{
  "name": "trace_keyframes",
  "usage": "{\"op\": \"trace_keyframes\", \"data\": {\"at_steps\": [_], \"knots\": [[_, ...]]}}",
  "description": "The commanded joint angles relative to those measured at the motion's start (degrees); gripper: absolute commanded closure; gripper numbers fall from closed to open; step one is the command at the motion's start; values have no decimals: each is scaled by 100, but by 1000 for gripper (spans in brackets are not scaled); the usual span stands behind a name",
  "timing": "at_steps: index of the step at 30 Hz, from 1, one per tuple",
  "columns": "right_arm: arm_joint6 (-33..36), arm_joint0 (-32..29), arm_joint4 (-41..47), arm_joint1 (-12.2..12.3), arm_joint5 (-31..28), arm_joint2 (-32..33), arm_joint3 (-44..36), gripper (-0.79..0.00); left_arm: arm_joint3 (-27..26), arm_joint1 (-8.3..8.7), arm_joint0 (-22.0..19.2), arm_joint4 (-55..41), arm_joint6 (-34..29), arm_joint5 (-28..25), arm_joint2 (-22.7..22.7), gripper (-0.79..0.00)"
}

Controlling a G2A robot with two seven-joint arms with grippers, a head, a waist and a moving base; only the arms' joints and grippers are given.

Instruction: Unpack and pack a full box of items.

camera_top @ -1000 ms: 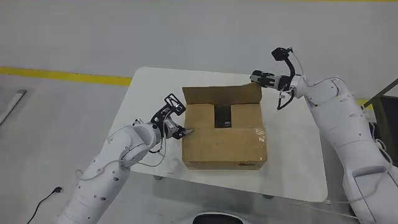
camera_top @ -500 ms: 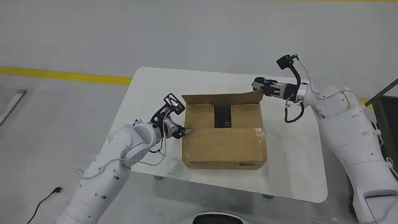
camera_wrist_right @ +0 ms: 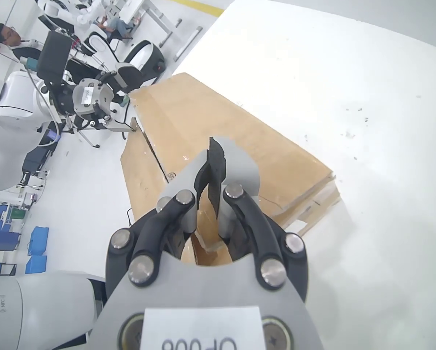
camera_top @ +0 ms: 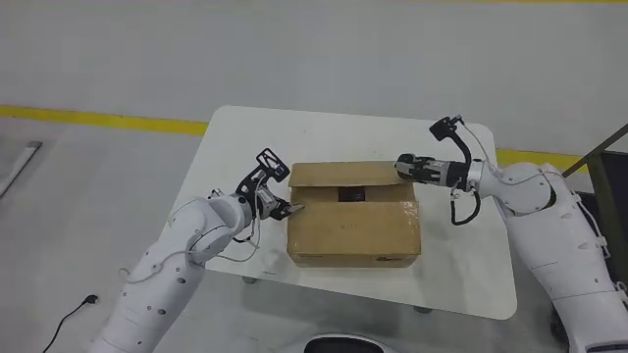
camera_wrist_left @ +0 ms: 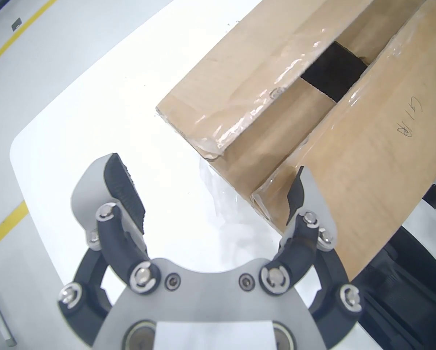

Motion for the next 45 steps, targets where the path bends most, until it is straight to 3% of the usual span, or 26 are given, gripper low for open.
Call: {"op": "trace_keyframes", "data": {"at_steps": [1,10,16,27,36,41,45], "knots": [[-12,-75,2,4,41,-27,-77,-3,14,-3,-6,-19,-42,-4,7,-785],[430,-1,-551,18,-39,-359,-584,-22,-178,30,163,-228,-377,-123,-96,-785],[500,240,-535,-71,15,-771,-468,0,18,32,120,-252,-486,-95,-114,-785],[180,488,-678,-230,68,-1331,-96,0,289,-21,-141,-355,-523,-36,17,-785],[-211,347,-893,-235,172,-1359,-100,0,322,-44,-223,-423,-541,90,37,-785],[-300,298,-981,-228,205,-1347,-129,0,116,2,-120,-390,-649,50,-126,-785],[-340,277,-1011,-228,199,-1352,-165,0,-153,98,187,-253,-736,-47,-445,-785]]}}
